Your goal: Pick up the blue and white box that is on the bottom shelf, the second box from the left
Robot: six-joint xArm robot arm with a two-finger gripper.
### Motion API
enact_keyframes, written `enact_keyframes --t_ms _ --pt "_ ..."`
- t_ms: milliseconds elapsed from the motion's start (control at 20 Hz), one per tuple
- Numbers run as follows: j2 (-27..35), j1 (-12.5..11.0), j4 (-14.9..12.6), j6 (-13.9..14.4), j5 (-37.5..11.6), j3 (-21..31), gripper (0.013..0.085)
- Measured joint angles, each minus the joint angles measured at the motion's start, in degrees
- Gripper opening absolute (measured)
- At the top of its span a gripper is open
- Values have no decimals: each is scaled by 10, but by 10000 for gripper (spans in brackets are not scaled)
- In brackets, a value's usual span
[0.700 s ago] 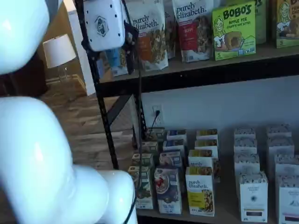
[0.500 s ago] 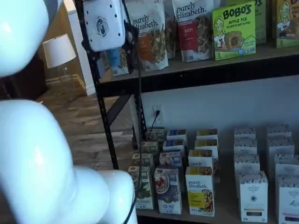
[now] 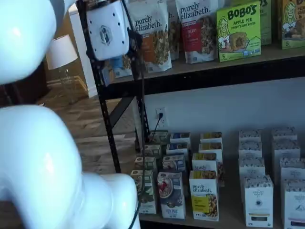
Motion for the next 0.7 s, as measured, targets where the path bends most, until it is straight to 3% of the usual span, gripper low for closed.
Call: enact_keyframes --t_ms 700 --pt "-24 -7 26 0 -125 150 850"
